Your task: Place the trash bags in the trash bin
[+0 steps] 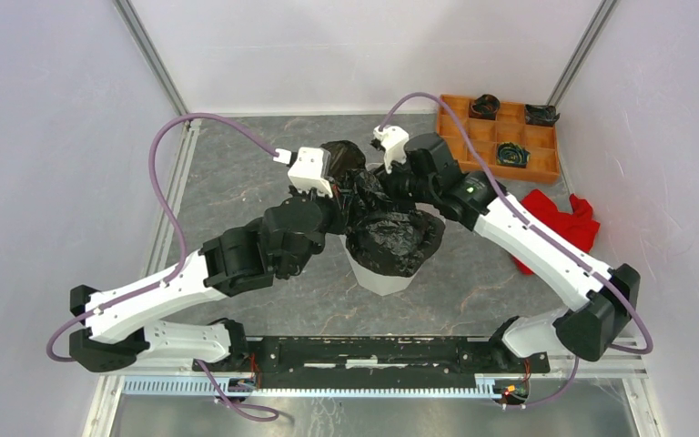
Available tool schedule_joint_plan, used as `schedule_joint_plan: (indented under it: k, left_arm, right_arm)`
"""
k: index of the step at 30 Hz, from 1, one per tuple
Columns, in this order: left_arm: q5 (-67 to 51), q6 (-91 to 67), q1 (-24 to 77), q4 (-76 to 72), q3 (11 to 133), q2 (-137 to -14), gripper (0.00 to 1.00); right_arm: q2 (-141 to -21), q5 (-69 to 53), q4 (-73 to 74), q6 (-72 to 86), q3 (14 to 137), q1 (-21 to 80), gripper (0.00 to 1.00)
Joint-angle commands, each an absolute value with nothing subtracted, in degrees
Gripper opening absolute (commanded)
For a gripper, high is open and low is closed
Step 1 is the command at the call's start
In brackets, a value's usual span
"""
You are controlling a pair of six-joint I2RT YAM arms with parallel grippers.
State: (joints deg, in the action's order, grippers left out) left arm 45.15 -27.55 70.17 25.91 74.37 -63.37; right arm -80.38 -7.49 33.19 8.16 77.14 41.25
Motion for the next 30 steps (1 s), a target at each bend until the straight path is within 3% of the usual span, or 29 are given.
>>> schedule_joint_plan:
  k: [1,7,15,18,25,30]
  left_arm:
    - [48.5,-24.4,69.9,20.3,75.1,-60.9,0.02]
    - [49.4,-24.1,69.9,19.1,73.6,-60.1,0.02]
    - [49.6,-23.6,69.8,18.6,73.9,-61.0,0.02]
    - [50.2,-23.2,69.7,17.8,74.3,-61.6,0.02]
    - [51.4,-21.6,69.7,17.7,76.9,-62.7,0.02]
    - [50.0,-22.5,69.6,17.5,78.7,-63.3,0.02]
  right_arm:
    - [-74.5,-1.8,34.9,6.3,84.3,41.3,0.62]
    - [-69.1,6.1,38.6,4.9,86.8,41.2,0.79]
    - [-62.0,17.9,44.3,2.2,88.8,41.2,0.90]
    - [-59.0,10.9,46.9,0.5,88.6,41.2,0.90]
    - [-46.5,-27.0,44.2,-4.8,76.8,41.2,0.86]
    - [-43.2,-34.4,40.4,-3.1,69.8,41.2,0.88]
